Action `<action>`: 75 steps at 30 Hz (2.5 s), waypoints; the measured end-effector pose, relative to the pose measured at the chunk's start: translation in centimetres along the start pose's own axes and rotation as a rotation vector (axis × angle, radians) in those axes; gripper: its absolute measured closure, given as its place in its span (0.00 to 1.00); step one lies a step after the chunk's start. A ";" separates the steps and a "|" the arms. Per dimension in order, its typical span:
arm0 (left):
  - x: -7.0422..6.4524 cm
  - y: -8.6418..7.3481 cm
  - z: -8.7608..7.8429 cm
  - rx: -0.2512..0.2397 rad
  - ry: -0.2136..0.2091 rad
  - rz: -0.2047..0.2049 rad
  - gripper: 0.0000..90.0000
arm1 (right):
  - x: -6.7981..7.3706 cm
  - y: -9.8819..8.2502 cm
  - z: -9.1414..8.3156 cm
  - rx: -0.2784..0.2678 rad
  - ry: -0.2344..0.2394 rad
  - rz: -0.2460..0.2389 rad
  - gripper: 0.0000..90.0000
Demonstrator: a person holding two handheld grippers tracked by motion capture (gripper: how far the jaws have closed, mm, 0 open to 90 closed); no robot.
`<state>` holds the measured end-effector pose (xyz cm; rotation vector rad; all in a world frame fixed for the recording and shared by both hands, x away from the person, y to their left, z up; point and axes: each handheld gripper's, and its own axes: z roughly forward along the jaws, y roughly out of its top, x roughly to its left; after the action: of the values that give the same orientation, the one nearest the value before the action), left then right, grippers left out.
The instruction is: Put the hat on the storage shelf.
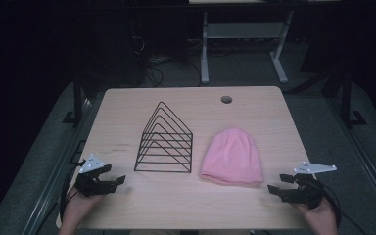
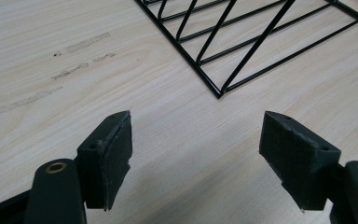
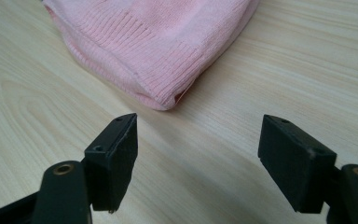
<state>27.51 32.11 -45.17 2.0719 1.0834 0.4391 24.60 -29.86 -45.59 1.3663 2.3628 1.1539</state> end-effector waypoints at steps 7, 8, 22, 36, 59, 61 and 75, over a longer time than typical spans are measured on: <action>0.1 -0.1 0.0 0.005 -0.006 -0.004 0.28 | 0.0 0.4 0.0 -0.013 0.010 0.000 0.30; 0.0 -0.1 0.0 0.002 -0.005 -0.001 0.28 | 0.1 0.5 0.0 -0.011 0.014 0.005 0.29; 0.5 -0.1 0.2 -0.002 0.004 -0.014 0.28 | 0.3 5.1 -0.3 -0.006 0.067 -0.045 0.24; 0.2 0.1 0.1 -0.006 -0.015 -0.013 0.28 | -1.1 11.1 1.4 0.084 0.093 -0.040 0.24; 0.4 0.1 -0.3 -0.007 -0.033 -0.008 0.28 | -3.7 17.1 7.1 0.213 0.090 -0.016 0.25; 0.4 0.2 -0.3 0.001 -0.031 0.002 0.28 | -3.8 17.2 7.3 0.215 0.086 -0.013 0.25; 0.2 0.2 -0.2 0.001 -0.043 -0.004 0.28 | -4.5 18.6 10.6 0.287 0.064 0.007 0.27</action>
<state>27.62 32.34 -44.86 2.0709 1.0622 0.3899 44.72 -22.61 -40.85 1.4410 2.6533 0.8983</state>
